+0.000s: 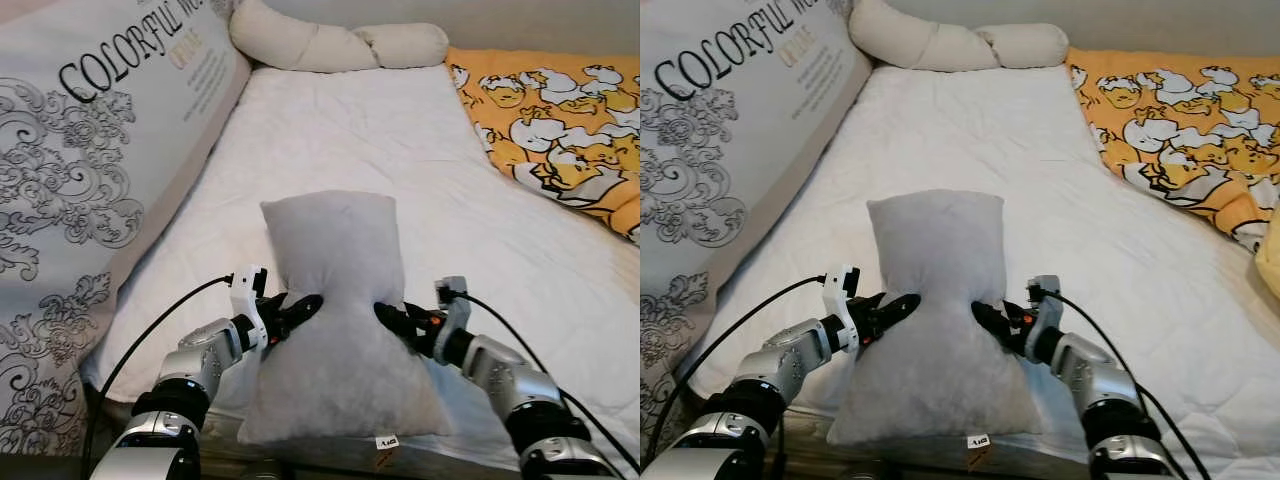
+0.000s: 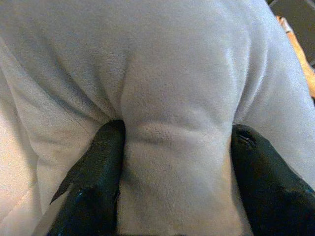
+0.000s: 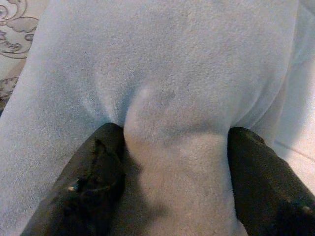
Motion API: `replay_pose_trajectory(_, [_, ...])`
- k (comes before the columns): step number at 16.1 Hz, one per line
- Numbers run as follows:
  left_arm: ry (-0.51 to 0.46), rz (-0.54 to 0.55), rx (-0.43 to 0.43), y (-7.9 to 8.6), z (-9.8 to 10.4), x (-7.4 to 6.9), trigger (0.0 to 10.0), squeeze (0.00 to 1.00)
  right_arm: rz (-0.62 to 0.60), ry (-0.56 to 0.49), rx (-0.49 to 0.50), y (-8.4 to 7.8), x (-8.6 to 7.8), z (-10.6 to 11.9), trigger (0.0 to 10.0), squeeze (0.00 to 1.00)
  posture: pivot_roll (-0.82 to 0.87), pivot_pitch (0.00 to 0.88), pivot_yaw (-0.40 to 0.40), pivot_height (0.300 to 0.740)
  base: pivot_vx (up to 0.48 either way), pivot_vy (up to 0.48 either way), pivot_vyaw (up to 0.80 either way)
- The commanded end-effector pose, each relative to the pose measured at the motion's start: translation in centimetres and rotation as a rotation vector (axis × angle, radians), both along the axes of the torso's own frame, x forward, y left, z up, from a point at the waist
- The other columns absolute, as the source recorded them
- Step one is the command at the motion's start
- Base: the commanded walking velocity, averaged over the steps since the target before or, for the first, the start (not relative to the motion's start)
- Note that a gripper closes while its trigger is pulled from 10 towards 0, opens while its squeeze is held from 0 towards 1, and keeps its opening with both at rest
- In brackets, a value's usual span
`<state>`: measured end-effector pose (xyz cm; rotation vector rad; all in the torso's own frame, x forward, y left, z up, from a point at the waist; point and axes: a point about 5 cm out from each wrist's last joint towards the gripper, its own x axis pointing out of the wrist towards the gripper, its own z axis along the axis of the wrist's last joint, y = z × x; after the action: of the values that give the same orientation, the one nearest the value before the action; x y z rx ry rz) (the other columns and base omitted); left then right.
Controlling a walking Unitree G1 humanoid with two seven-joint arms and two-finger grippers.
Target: Clean up the room
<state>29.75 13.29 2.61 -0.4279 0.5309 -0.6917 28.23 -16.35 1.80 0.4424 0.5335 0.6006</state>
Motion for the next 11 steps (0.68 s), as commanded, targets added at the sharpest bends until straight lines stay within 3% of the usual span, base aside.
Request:
replay_pose_trajectory(1, [0.070, -0.027, 0.038, -0.4, -1.1, -0.7, 0.0, 0.00, 0.030, -0.008, -0.033, 0.7, 0.4, 0.1, 0.0, 0.00, 0.04, 0.000, 0.069, 0.740, 0.000, 0.000, 0.00])
replay_pose_trajectory(6, [0.060, -0.023, 0.042, -0.4, -0.9, -0.6, 0.0, 0.00, 0.028, -0.025, -0.060, 1.7, 0.4, -0.2, 0.0, 0.00, 0.04, 0.000, 0.058, 0.740, 0.000, 0.000, 0.00])
replay_pose_trajectory(11, [0.048, -0.037, 0.053, -0.5, -0.7, -0.5, 0.0, 0.00, 0.004, -0.051, -0.026, 2.2, 0.7, 0.1, 0.0, 0.00, 0.04, 0.000, 0.090, 0.740, 0.000, 0.000, 0.00])
